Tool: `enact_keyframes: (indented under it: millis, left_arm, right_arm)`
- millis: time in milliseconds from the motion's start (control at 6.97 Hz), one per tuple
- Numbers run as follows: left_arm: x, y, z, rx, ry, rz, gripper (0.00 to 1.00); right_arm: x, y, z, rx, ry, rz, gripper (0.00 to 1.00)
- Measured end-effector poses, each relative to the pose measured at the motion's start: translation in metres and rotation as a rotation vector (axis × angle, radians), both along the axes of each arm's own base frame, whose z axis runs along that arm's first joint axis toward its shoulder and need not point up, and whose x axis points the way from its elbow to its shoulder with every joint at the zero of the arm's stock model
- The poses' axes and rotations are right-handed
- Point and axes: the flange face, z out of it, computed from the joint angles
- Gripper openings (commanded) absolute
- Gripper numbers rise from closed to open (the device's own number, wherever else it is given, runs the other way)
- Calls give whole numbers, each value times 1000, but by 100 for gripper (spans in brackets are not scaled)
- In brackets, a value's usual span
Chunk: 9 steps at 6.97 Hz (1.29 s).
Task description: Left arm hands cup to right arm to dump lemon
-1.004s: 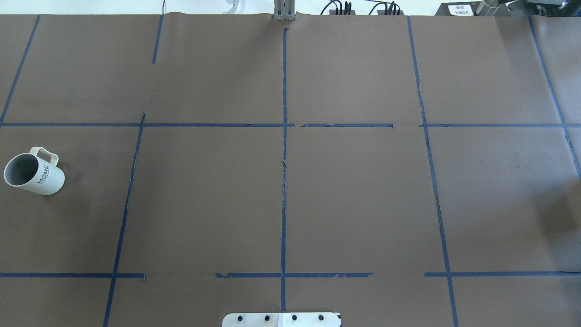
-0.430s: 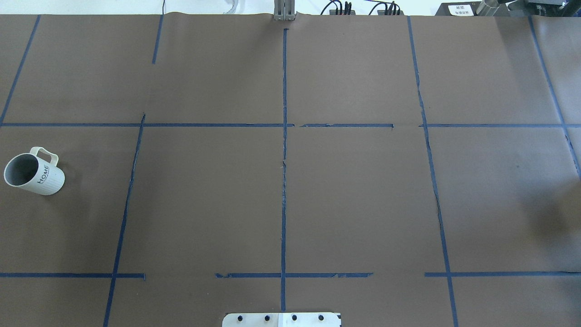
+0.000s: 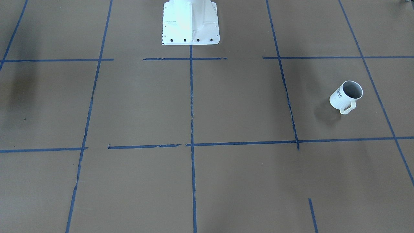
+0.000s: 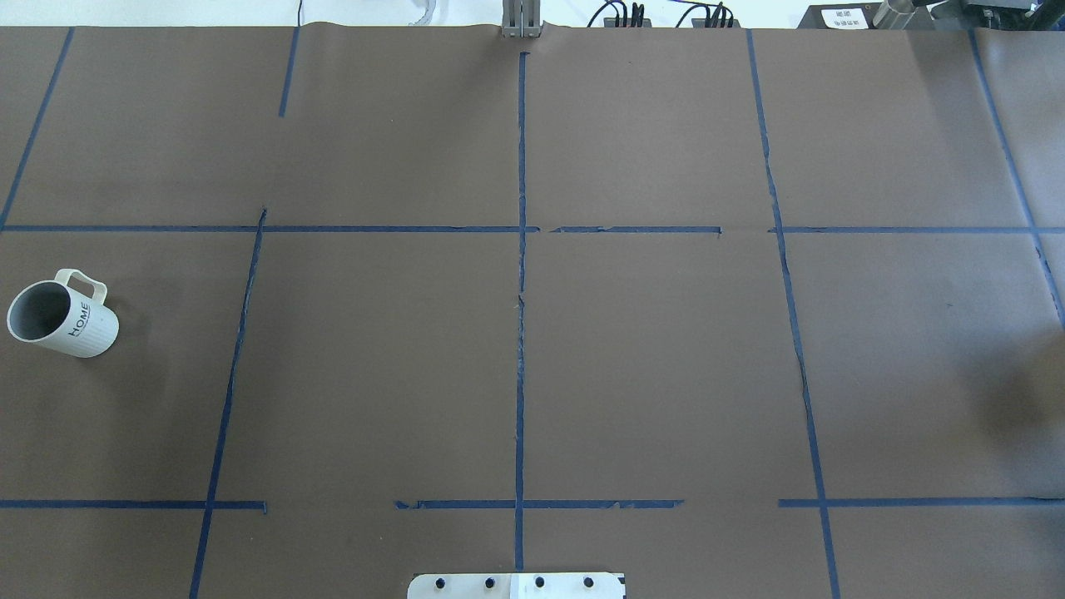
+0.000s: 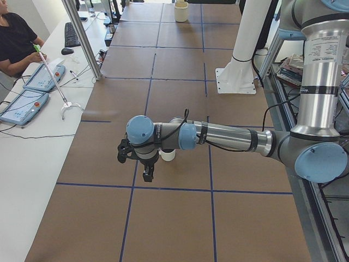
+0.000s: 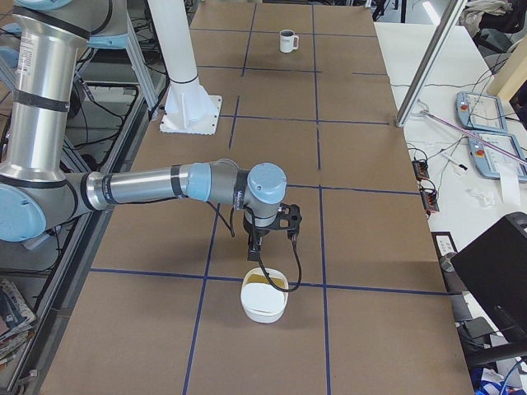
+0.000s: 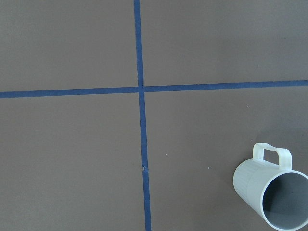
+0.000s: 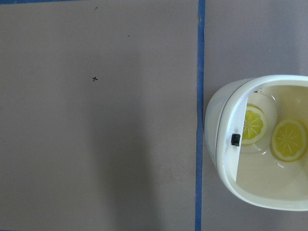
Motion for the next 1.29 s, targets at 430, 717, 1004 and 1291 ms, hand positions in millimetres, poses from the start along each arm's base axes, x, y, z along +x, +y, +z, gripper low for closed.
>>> enact_keyframes:
  millis: [430, 717, 1004, 1291]
  left_arm:
    - [3, 0, -5, 24, -3, 20, 100]
    - [2, 0, -2, 8, -7, 24, 100]
    - [2, 2, -5, -10, -6, 22, 100]
    - [2, 3, -3, -28, -2, 19, 100]
  right_arm:
    - [-1, -14, -12, 48, 2, 35, 100]
    - [-4, -18, -12, 114, 40, 23, 100]
    - [-8, -14, -5, 111, 57, 15, 100]
    - [-17, -11, -2, 104, 53, -6, 100]
